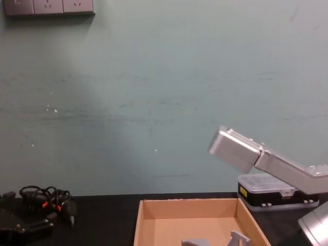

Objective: Use one hand to pick up the angle iron from the table and place it into the box.

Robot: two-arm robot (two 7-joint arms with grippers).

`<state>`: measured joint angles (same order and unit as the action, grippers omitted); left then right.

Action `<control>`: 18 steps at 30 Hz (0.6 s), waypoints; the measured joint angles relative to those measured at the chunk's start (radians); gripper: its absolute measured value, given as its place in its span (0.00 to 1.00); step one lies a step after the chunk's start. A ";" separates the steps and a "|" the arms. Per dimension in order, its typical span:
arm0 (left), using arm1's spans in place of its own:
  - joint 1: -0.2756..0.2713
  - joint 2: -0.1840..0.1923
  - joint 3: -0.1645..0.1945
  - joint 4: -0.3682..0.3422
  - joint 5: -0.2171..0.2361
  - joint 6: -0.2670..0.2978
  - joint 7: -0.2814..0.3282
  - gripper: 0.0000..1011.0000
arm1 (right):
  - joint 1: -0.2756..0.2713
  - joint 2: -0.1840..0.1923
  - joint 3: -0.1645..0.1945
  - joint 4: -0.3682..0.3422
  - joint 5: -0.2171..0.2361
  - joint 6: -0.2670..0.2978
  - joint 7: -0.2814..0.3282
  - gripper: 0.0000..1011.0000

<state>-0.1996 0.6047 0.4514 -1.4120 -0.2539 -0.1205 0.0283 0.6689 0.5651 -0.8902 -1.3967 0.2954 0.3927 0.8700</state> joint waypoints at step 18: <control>0.000 0.000 0.000 0.000 0.000 0.000 0.000 0.99 | 0.026 -0.049 -0.023 0.075 -0.012 -0.017 0.006 0.99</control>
<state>-0.1995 0.6047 0.4514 -1.4120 -0.2539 -0.1205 0.0283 0.6947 0.5166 -0.9129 -1.3222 0.2838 0.3755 0.8764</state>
